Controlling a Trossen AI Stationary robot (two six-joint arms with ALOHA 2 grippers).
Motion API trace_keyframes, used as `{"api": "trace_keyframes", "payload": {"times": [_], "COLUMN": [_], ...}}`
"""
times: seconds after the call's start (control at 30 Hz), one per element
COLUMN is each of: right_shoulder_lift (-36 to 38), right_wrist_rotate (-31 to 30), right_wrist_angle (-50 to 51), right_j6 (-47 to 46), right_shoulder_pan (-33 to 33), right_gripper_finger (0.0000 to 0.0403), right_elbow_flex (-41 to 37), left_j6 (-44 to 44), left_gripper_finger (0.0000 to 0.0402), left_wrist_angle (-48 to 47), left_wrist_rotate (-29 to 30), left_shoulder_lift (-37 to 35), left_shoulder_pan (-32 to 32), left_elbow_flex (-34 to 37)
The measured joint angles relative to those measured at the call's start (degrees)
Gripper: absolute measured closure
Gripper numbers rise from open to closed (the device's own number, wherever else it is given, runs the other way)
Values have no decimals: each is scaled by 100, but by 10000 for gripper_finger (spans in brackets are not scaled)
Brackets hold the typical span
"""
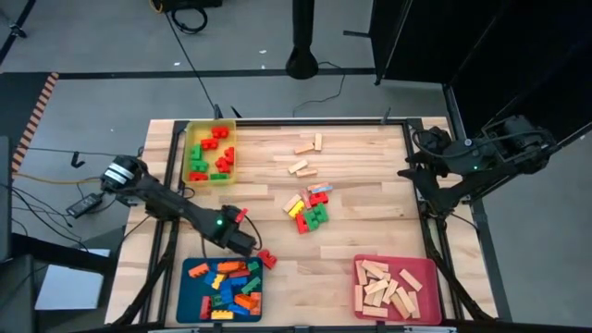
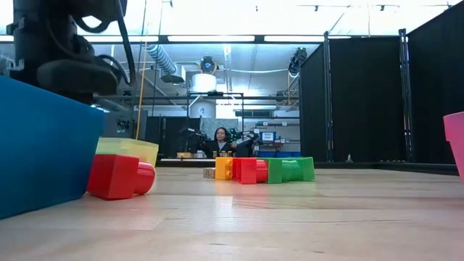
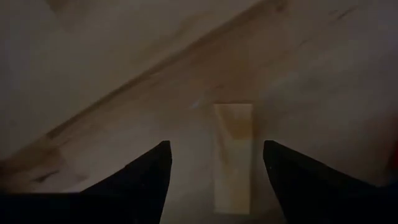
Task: Sort blocks by size
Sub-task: Put the wooden block into the red bin
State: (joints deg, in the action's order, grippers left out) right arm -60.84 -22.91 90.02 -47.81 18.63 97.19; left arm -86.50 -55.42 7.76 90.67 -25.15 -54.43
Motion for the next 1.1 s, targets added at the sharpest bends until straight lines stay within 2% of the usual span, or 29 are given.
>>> {"api": "trace_keyframes", "payload": {"times": [0.3, 0.47, 0.63, 0.83, 1.1], "right_shoulder_lift": [0, 1, 1, 1, 1], "right_wrist_rotate": [-1, 2, 4, 4, 4], "right_wrist_angle": [0, -6, -13, -13, -22], "right_j6": [122, 133, 146, 170, 177], "right_shoulder_pan": [0, 0, 0, 0, 0], "right_gripper_finger": [158, 158, 158, 158, 158], "right_elbow_flex": [0, 0, 0, 0, 0], "left_j6": [57, 6, -37, 321, 1036], "left_gripper_finger": [144, 164, 206, 313, 314], "left_wrist_angle": [692, 1285, 1724, 1878, 1454], "left_wrist_rotate": [-93, -416, -602, -744, -557], "left_shoulder_lift": [208, 244, 213, 215, 246], "left_shoulder_pan": [11, 34, 116, 259, 617], "left_elbow_flex": [52, 536, 848, 857, 488]}}
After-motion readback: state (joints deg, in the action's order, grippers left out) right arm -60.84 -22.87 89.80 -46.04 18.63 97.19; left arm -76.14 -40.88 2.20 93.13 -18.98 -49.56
